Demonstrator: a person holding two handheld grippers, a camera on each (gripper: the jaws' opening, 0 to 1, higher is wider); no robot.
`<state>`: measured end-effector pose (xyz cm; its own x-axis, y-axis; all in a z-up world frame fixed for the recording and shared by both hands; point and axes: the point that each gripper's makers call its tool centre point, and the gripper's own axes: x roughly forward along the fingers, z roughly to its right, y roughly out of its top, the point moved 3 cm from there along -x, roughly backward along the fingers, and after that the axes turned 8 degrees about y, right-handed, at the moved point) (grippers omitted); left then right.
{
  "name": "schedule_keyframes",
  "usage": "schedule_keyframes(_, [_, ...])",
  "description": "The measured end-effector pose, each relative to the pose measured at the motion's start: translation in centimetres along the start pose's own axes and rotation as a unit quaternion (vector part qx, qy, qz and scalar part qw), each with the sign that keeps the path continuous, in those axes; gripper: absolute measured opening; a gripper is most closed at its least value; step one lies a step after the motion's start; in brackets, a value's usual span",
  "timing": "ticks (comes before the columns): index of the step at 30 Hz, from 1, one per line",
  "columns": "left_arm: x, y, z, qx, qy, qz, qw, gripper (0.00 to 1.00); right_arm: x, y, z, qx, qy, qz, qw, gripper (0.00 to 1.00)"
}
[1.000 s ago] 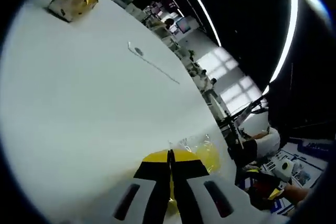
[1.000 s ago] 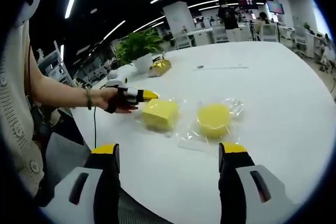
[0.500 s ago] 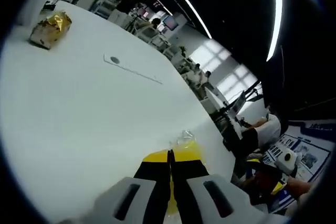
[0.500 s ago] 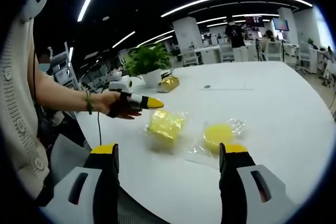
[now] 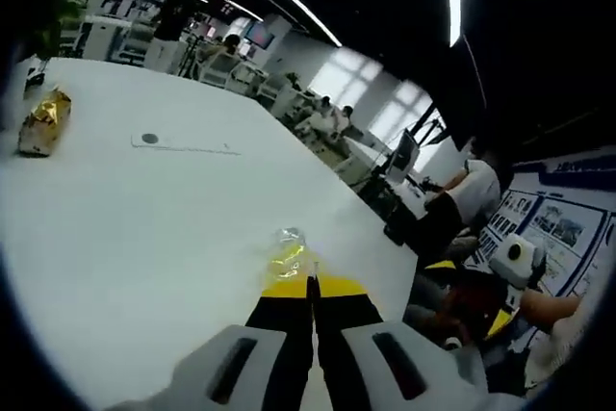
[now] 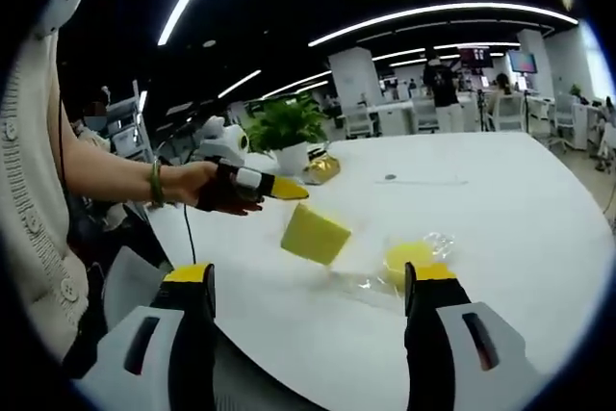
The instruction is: Compare the silicone blocks by pressing each to a similar depth, holding the contact briefly, and releasing to observe deformation and rebound differences across the visible hardness samples.
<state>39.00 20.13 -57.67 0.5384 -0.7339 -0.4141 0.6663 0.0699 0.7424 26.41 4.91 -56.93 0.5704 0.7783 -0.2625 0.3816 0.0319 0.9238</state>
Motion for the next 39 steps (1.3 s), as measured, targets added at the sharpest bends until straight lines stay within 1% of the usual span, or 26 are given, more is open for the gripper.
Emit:
schedule_keyframes(4, [-0.9,1.1,1.7,0.014,-0.013,0.006,0.9998,0.00,-0.5,0.8,-0.3,-0.015,0.011,0.009,0.9998,0.75])
schedule_keyframes(6, [-1.5,1.8,2.7,0.029,-0.021,0.014,0.9993,0.00,-0.6,1.4,-0.4,-0.020,0.017,0.016,0.9995,0.75])
schedule_keyframes(7, [-1.9,2.1,3.4,0.036,-0.029,0.015,0.9988,0.00,-0.7,1.6,-0.4,-0.022,0.019,0.020,0.9994,0.75])
schedule_keyframes(9, [-2.6,2.5,4.2,0.048,-0.035,0.022,0.9980,0.00,-0.6,2.2,-0.3,-0.019,0.025,0.025,0.9992,0.76])
schedule_keyframes(11, [-3.1,2.9,4.8,0.056,-0.040,0.027,0.9973,0.00,-0.4,2.7,-0.3,-0.026,0.031,0.026,0.9988,0.76])
schedule_keyframes(13, [-3.7,3.2,5.5,0.058,-0.050,0.032,0.9965,0.00,-0.1,3.1,-0.2,-0.035,0.037,0.023,0.9984,0.76])
schedule_keyframes(17, [-4.8,3.7,7.0,0.069,-0.066,0.038,0.9947,0.00,1.0,3.9,0.0,-0.038,0.054,0.014,0.9977,0.78])
schedule_keyframes(22, [-6.0,4.4,8.6,0.081,-0.086,0.048,0.9918,0.00,2.6,4.8,0.0,-0.040,0.078,0.014,0.9961,0.77])
schedule_keyframes(28, [-6.9,4.9,10.0,0.092,-0.108,0.053,0.9884,0.00,4.9,5.9,-0.2,-0.040,0.102,0.013,0.9939,0.77])
schedule_keyframes(32, [-7.4,4.8,10.9,0.098,-0.134,0.049,0.9849,0.00,6.3,6.5,-0.5,-0.041,0.121,0.009,0.9918,0.77])
schedule_keyframes(33, [-7.4,4.8,11.0,0.102,-0.137,0.049,0.9841,0.00,6.7,6.7,-0.7,-0.041,0.129,0.011,0.9908,0.76])
schedule_keyframes(35, [-7.7,4.6,11.4,0.107,-0.156,0.045,0.9809,0.00,7.1,7.1,-0.9,-0.037,0.138,0.012,0.9897,0.75])
schedule_keyframes(37, [-7.8,4.3,11.6,0.114,-0.167,0.040,0.9785,0.00,7.6,7.5,-1.3,-0.034,0.150,0.019,0.9879,0.74])
schedule_keyframes(39, [-7.9,4.1,11.6,0.115,-0.173,0.036,0.9775,0.00,7.8,7.8,-1.6,-0.027,0.164,0.027,0.9857,0.71])
